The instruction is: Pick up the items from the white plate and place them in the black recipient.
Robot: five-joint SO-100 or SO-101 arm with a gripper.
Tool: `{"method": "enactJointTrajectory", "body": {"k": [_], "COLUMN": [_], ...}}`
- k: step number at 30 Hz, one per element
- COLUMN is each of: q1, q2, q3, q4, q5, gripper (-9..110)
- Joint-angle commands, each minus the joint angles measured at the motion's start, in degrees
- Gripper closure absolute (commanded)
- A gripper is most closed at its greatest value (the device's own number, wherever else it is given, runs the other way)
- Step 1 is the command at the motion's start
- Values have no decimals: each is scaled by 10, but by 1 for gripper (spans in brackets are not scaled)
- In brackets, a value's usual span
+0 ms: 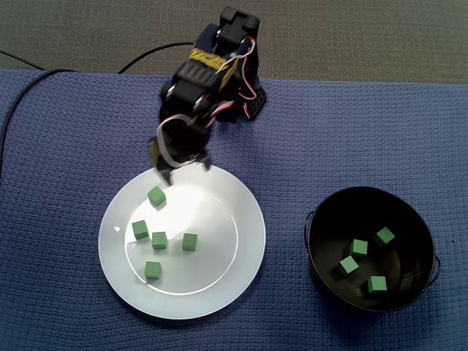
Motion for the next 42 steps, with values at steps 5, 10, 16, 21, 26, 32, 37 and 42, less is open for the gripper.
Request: {"method": "enactJointTrajectory", "body": {"k": [5, 10, 16, 21, 26, 32, 37, 42], "q1": [73, 102, 115, 115, 109, 104, 98, 94], "q2": [-57, -94, -125, -138, -142, -141, -136, -131], "q3": [62, 68, 100, 130, 156, 196, 214, 223], "q4": [-106, -121, -207, -244, -272, -318, -334, -339], "q5": [-78, -103, -102, -99, -88, -82, -70, -59], "gripper": [70, 70, 71, 70, 71, 85, 90, 101]}}
